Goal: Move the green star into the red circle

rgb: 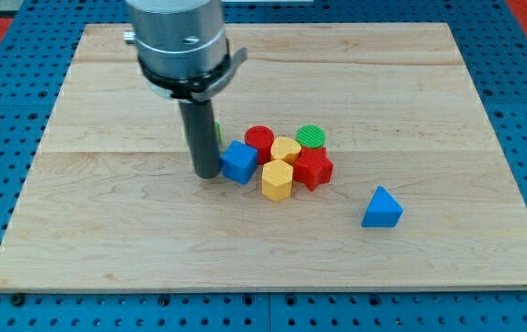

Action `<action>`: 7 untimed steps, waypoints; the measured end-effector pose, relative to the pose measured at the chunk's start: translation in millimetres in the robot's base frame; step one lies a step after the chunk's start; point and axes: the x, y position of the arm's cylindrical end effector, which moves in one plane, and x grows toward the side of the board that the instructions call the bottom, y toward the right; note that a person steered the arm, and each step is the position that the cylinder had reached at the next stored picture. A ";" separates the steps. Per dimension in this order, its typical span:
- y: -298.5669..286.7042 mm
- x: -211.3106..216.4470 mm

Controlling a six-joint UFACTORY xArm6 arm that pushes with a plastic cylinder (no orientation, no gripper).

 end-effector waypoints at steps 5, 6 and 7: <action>12.8 -86.7; 38.7 -98.7; -12.0 -107.3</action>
